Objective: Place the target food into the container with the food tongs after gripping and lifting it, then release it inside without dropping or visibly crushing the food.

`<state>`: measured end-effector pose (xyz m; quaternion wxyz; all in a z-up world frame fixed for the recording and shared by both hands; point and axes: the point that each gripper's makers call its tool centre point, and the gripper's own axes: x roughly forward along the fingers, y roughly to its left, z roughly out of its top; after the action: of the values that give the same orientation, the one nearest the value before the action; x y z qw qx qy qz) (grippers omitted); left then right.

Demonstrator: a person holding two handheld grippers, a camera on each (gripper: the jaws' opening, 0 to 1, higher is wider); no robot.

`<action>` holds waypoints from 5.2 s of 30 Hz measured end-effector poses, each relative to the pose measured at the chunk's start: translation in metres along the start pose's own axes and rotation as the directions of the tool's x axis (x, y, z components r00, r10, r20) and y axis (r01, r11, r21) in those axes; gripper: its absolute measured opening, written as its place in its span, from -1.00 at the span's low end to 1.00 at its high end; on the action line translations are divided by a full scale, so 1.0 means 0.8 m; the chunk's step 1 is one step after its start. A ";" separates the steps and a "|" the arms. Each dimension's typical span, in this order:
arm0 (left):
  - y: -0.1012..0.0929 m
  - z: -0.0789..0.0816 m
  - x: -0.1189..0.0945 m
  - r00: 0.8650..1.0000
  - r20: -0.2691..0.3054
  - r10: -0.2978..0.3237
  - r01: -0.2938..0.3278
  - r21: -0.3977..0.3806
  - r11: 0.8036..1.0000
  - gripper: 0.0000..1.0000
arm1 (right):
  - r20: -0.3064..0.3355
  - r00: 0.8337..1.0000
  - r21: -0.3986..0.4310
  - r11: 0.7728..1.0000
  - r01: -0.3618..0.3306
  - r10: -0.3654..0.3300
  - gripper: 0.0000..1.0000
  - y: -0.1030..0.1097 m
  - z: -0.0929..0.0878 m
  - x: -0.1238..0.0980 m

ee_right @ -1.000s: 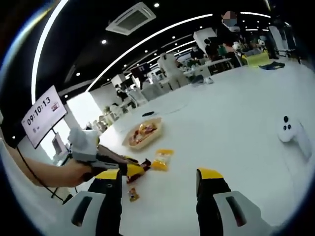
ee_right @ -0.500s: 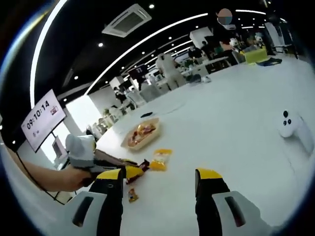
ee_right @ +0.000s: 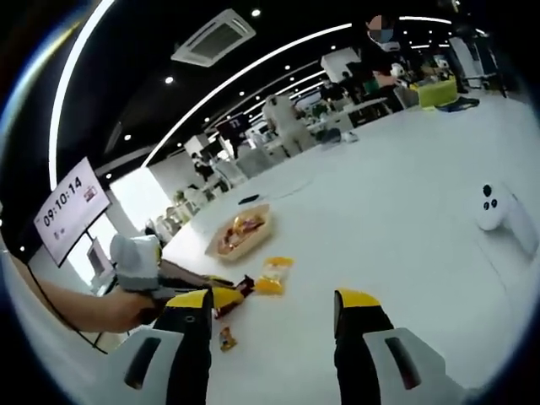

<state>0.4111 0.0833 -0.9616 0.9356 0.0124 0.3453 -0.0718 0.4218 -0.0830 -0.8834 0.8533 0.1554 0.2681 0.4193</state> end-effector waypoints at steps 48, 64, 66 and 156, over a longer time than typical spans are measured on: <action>0.067 0.028 -0.079 0.996 0.062 0.059 -0.049 -0.148 0.988 -0.60 | -0.005 0.996 -0.077 0.993 -0.092 0.091 0.26 0.044 -0.009 0.014; 0.116 0.057 -0.110 0.989 0.114 0.092 -0.067 -0.209 0.976 -0.61 | -0.024 0.993 -0.088 0.989 -0.118 0.116 0.26 0.057 -0.013 0.020; 0.120 0.057 -0.111 0.988 0.117 0.097 -0.071 -0.214 0.974 -0.61 | -0.026 0.993 -0.091 0.989 -0.118 0.116 0.26 0.056 -0.014 0.019; 0.208 0.197 -0.071 0.989 0.137 0.061 -0.042 -0.141 0.989 -0.60 | 0.031 0.998 -0.048 0.997 -0.060 0.061 0.25 0.039 -0.003 0.002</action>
<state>0.4935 0.2435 -0.8095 0.9579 -0.0486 0.2820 -0.0242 0.4014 -0.0632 -0.8706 0.8479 0.1500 0.2395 0.4485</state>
